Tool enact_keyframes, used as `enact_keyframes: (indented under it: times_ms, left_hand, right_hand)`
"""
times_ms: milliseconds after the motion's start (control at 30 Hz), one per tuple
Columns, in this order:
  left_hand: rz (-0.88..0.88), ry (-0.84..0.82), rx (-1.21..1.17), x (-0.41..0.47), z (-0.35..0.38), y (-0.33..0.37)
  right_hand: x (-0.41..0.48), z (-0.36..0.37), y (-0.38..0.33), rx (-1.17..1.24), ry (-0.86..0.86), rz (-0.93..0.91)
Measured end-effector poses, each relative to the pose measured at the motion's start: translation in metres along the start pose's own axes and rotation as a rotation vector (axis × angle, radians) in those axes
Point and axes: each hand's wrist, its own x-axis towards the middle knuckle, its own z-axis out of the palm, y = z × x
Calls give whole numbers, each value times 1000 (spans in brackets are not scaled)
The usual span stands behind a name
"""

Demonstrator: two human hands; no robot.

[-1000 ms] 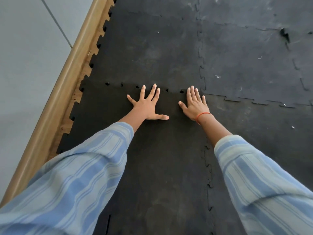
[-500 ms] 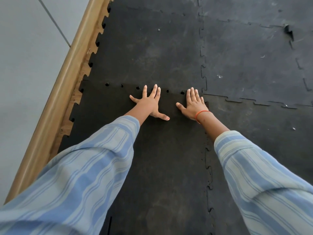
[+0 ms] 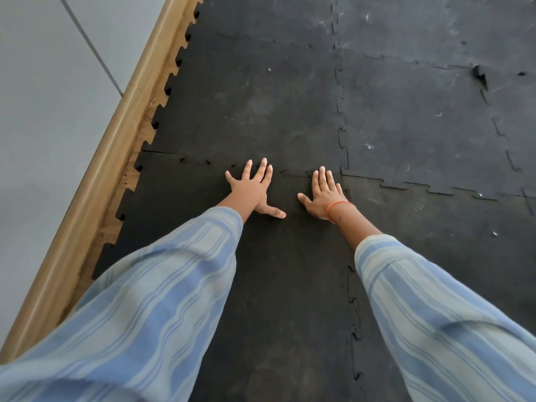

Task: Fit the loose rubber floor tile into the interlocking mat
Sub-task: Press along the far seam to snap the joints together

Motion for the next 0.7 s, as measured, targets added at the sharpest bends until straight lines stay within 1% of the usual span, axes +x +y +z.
enact_keyframes:
  times_ms: [67, 133, 200, 267, 333, 500, 600, 633, 700]
  left_hand:
    - [26, 72, -10, 1, 9, -7]
    - [41, 145, -21, -4, 26, -12]
    - [37, 218, -46, -9, 49, -11]
    - [27, 263, -51, -10, 60, -12]
    - [40, 232, -61, -8, 57, -15]
    - [81, 125, -68, -6, 40, -25]
    - [86, 178, -101, -9, 34, -30]
    - [53, 214, -131, -11, 35, -35]
    - [-80, 261, -193, -17, 40, -57]
  right_hand:
    - [-5, 11, 3, 47, 86, -8]
    - [-19, 30, 8, 81, 212, 8]
    - [-37, 53, 13, 125, 363, 87]
    - [-41, 62, 20, 144, 423, 147]
    - [-36, 57, 23, 164, 378, 150]
    - [-24, 32, 33, 154, 157, 110]
    - [-19, 15, 29, 155, 91, 133]
    - [-19, 15, 21, 149, 92, 118]
    - [-20, 22, -7, 86, 126, 15]
